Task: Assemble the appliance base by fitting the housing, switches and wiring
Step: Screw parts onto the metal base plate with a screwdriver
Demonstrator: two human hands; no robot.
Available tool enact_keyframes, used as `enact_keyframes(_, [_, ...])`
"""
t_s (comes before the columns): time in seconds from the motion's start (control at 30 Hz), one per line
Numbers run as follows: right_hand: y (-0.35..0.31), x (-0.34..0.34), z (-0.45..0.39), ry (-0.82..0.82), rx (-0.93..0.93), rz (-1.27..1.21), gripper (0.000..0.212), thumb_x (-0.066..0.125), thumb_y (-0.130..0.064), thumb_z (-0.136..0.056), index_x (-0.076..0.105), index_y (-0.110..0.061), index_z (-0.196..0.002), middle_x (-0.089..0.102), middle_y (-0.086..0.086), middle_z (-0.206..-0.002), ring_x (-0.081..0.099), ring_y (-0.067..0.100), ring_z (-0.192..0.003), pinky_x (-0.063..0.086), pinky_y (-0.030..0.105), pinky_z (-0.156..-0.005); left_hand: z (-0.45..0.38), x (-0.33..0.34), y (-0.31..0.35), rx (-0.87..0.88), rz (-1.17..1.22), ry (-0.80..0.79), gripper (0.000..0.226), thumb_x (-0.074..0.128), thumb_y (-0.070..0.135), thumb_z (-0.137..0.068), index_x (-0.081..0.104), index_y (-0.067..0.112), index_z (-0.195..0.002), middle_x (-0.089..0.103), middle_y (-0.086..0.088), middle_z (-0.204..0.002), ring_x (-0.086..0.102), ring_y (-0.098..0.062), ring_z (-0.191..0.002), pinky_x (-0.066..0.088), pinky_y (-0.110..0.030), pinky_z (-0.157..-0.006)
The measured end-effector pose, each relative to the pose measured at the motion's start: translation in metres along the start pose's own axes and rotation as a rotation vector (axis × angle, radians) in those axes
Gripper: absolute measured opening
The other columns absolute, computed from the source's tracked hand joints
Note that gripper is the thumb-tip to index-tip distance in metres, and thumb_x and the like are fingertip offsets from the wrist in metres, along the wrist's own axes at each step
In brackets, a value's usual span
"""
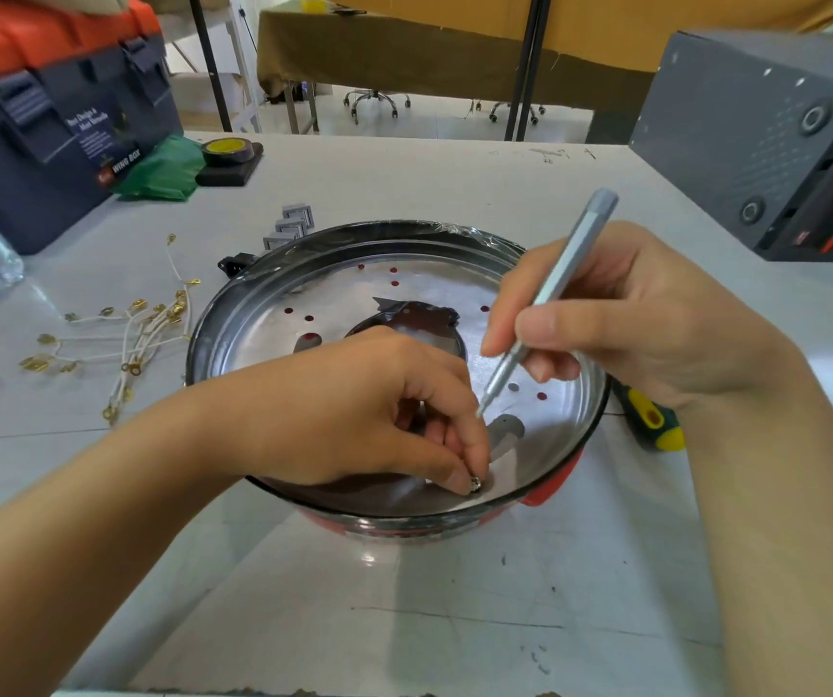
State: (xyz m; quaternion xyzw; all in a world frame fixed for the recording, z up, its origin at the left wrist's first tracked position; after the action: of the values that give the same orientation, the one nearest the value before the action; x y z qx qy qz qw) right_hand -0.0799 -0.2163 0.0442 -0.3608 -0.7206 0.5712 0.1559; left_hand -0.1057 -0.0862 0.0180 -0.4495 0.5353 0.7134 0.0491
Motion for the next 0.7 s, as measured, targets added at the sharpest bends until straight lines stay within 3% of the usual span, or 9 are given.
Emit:
enact_keyframes(0.1, [-0.002, 0.006, 0.002, -0.061, 0.057, 0.064, 0.008, 0.069, -0.003, -0.077, 0.068, -0.011, -0.078, 0.064, -0.006, -0.065, 0.058, 0.005, -0.055, 0.044, 0.013, -0.051, -0.001, 0.000, -0.001, 0.011, 0.003, 0.010, 0.010, 0.076, 0.019, -0.077, 0.074, 0.027, -0.083, 0.061, 0.009, -0.073, 0.058, -0.013, -0.070, 0.044, -0.020, -0.066])
enact_keyframes(0.2, [0.000, 0.012, 0.002, -0.117, 0.150, 0.148, 0.008, 0.065, -0.003, -0.077, 0.063, -0.010, -0.074, 0.063, -0.003, -0.063, 0.057, 0.005, -0.056, 0.044, 0.014, -0.053, -0.001, 0.000, -0.001, 0.015, -0.004, 0.021, 0.008, 0.077, 0.017, -0.076, 0.075, 0.020, -0.083, 0.060, 0.014, -0.072, 0.058, -0.011, -0.068, 0.044, -0.019, -0.065])
enact_keyframes(0.47, [0.001, 0.020, 0.002, -0.214, 0.225, 0.228, 0.007, 0.067, -0.003, -0.080, 0.066, -0.008, -0.076, 0.067, -0.007, -0.068, 0.061, 0.003, -0.063, 0.047, 0.015, -0.063, -0.002, -0.001, 0.003, 0.035, -0.027, 0.020, 0.006, 0.077, 0.015, -0.075, 0.072, 0.013, -0.077, 0.054, 0.015, -0.067, 0.054, -0.009, -0.066, 0.042, -0.019, -0.065])
enact_keyframes(0.7, [0.003, 0.019, 0.003, -0.201, 0.230, 0.235, 0.007, 0.067, -0.004, -0.080, 0.067, -0.009, -0.076, 0.067, -0.001, -0.070, 0.058, 0.002, -0.063, 0.044, 0.011, -0.064, -0.002, -0.001, 0.005, 0.036, -0.008, 0.010, 0.013, 0.077, 0.013, -0.076, 0.069, 0.023, -0.076, 0.055, 0.016, -0.066, 0.053, -0.006, -0.064, 0.041, -0.017, -0.064])
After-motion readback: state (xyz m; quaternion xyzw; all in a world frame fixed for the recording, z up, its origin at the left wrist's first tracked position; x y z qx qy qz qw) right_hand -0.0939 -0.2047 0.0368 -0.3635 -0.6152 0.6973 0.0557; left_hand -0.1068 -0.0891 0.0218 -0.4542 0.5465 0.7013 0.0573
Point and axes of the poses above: each hand's wrist, its own z-axis away from the middle knuckle, its own x-axis out of the palm, y = z × x, the point moved 5 cm from there along -z, towards the middle knuckle
